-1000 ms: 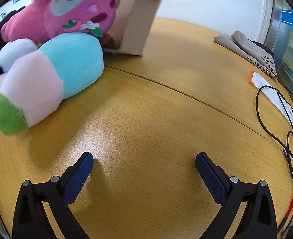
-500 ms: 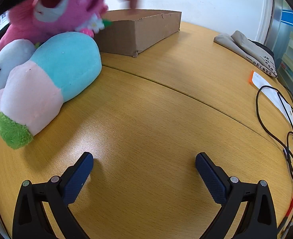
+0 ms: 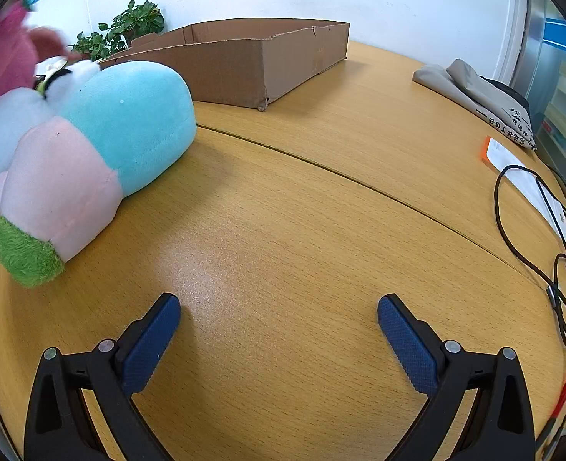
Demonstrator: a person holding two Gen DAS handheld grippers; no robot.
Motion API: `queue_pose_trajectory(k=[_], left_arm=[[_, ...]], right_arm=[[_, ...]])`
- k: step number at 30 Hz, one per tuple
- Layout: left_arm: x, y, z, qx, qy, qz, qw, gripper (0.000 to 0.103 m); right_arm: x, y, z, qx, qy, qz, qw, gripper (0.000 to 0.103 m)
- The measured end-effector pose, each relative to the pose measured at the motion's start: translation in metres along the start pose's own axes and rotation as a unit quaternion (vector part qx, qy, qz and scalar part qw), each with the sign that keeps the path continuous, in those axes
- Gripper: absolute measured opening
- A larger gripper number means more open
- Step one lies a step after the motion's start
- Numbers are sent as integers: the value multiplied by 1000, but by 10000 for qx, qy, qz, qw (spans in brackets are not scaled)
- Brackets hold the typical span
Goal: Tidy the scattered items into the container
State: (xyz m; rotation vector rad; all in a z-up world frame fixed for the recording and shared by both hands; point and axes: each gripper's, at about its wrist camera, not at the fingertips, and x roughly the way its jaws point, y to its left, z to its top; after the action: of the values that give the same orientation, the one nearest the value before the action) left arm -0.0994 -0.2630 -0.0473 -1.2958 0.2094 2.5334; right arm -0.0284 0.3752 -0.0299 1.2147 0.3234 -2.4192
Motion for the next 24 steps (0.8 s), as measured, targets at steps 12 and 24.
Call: queue_pose_trajectory(k=[12, 24], left_arm=[[0, 0, 0, 5, -1, -3, 10000, 103], [0, 0, 0, 12, 0, -9, 10000, 103]], right_arm=[[0, 0, 0, 1, -1, 0, 10000, 103], [0, 0, 0, 2, 0, -1, 10000, 103]])
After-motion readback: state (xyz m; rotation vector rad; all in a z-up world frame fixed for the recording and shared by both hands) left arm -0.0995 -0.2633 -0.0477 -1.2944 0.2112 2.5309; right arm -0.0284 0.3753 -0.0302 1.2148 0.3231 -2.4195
